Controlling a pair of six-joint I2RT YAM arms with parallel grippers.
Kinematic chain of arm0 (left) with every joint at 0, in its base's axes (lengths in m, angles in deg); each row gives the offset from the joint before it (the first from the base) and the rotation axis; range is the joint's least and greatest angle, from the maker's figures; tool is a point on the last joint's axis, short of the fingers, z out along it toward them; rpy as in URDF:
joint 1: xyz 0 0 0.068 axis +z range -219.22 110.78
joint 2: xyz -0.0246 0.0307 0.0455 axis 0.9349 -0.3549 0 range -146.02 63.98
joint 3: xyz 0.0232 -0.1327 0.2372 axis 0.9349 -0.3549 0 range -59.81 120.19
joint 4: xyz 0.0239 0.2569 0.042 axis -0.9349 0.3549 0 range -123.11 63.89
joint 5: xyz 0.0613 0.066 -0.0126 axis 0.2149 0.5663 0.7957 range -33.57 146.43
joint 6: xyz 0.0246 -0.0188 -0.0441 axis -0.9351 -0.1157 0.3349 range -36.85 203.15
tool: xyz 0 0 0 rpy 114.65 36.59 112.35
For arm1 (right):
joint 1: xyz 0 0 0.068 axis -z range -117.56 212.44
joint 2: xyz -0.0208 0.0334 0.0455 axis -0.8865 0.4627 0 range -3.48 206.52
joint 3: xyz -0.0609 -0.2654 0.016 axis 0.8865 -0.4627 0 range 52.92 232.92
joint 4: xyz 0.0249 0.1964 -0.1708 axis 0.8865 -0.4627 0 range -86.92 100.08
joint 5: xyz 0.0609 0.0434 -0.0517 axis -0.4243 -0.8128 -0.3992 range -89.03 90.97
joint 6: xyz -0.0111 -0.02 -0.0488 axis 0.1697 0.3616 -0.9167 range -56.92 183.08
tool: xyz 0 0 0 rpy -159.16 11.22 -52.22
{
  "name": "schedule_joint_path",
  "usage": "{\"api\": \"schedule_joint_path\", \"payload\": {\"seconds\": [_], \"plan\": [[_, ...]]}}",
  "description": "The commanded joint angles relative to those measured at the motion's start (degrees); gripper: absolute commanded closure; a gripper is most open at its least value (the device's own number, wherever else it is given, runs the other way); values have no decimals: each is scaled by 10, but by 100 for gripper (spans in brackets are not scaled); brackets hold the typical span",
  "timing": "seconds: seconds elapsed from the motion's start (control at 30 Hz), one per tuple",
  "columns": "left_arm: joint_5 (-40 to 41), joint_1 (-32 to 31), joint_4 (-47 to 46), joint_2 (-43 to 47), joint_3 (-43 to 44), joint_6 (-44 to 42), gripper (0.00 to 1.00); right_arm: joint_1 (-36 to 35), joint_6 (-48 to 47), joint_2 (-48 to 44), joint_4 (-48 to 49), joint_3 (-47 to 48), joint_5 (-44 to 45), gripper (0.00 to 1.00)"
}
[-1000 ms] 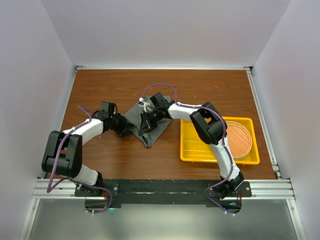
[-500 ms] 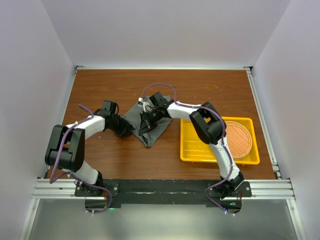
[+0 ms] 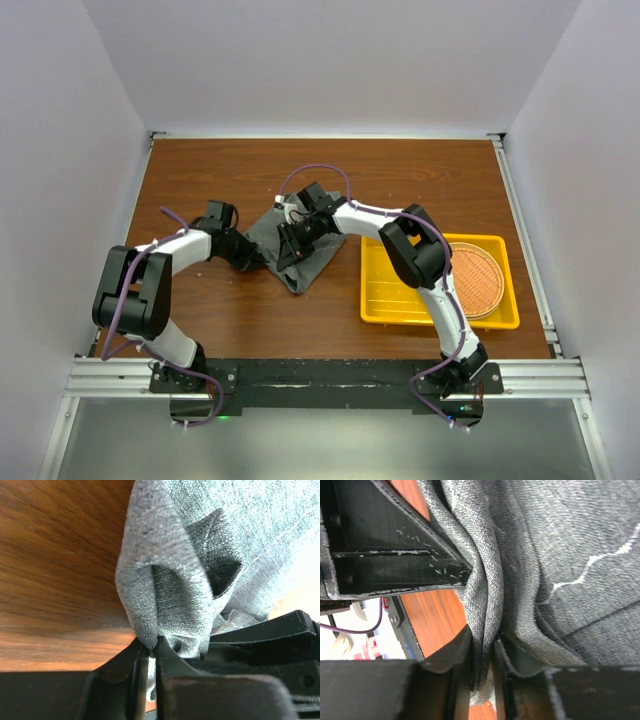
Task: Fold the napkin, place the utensils inside, and roll it up
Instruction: Roll the napkin with the utensil
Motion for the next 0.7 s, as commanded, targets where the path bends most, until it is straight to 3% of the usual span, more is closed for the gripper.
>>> {"api": "schedule_joint_path", "payload": {"seconds": [0.0,0.07,0.17,0.27,0.67], "plan": [[-8,0,-13,24,-12,-29,79,-11,-42,-2,-83,-1,86,67],[-4,0,-8,40,-22,-49,75,-17,-47,-11,-98,11,95,64],[7,1,-3,80,-38,-78,57,-28,-64,-22,-140,31,129,58],[14,4,12,127,-56,-93,49,-39,-83,-28,-175,49,165,51],[-3,66,75,300,-117,-113,50,-69,-85,-77,-223,73,233,31]]}}
